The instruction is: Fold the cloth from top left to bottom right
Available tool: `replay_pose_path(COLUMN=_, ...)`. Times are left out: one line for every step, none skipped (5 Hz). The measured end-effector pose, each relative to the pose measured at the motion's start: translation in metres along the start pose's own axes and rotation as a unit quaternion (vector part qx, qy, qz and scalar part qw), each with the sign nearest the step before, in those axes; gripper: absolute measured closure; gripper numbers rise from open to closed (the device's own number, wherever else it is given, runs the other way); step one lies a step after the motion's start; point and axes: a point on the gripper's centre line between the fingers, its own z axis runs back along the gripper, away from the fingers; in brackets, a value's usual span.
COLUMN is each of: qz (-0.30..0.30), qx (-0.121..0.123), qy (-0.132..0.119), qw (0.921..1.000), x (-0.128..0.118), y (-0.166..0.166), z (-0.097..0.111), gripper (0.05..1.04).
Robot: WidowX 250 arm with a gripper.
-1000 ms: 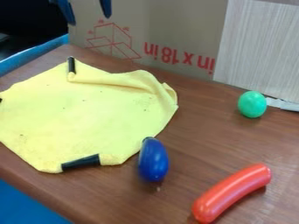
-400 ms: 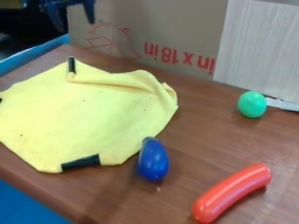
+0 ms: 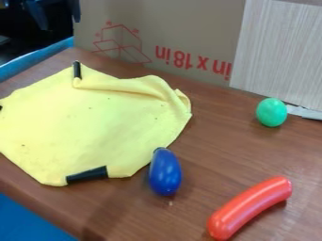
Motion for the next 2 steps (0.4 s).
replay_pose_path(qz=-0.003, qx=0.015, qy=0.008, qw=0.9999, x=0.001, y=0.01, z=-0.028, gripper=0.083)
replay_pose_path(qz=-0.001, qx=0.018, qy=0.008, qw=0.9998, x=-0.005, y=0.008, z=-0.057, gripper=0.083)
